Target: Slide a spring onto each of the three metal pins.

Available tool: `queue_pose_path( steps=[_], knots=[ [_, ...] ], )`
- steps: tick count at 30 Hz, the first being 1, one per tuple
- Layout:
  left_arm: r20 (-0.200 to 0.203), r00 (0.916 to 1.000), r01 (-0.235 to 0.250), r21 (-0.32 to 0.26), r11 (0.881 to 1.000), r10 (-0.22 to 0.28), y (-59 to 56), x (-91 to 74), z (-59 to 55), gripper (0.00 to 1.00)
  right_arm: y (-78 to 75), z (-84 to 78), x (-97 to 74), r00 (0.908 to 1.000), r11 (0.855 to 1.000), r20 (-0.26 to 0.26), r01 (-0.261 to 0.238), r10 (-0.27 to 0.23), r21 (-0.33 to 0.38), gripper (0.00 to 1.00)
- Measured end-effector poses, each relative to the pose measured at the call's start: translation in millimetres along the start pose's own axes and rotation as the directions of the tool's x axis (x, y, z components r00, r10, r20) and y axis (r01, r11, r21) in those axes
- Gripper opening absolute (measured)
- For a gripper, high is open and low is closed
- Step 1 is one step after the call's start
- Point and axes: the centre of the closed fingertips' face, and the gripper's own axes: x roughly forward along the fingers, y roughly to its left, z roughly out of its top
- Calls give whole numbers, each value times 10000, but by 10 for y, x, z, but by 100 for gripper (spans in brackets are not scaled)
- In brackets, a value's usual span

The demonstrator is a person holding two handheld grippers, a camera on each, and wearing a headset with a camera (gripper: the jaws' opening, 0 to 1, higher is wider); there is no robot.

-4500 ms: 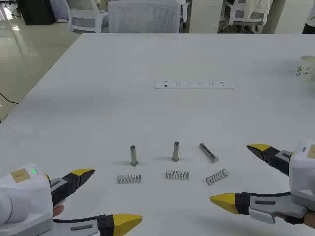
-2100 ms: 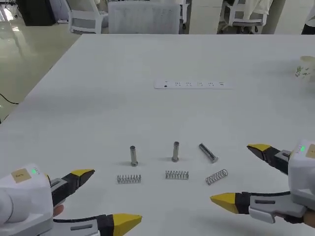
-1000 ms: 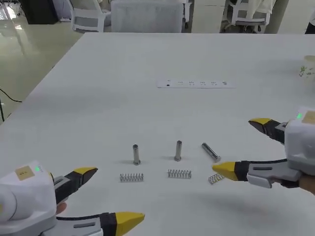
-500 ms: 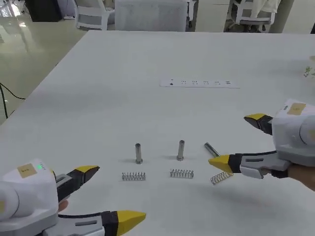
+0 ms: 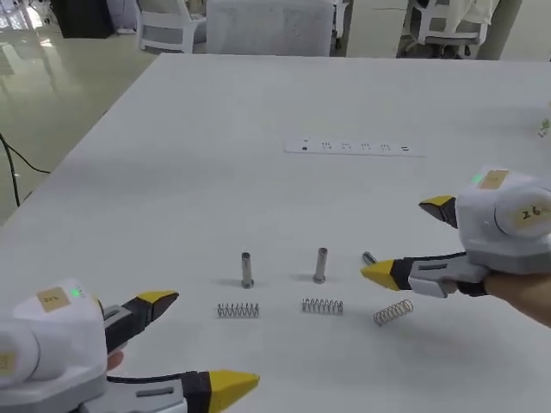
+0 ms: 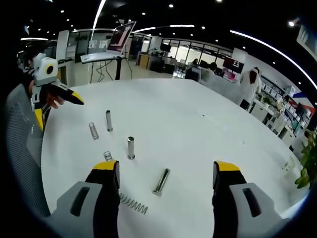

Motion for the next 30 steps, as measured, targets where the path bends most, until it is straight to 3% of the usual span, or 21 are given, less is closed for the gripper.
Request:
queue_pose_path(
  steps=[14,30],
  knots=[
    [36,10000,-49,-42,10000,49,20,-11,2,88,-78,-89,203,9974,9998,-695,-190,194,71,69],
    [-3,10000,-65,-45,10000,65,30,-6,-6,88,-85,-232,366,9856,9971,-1620,-384,486,654,50]
  ],
)
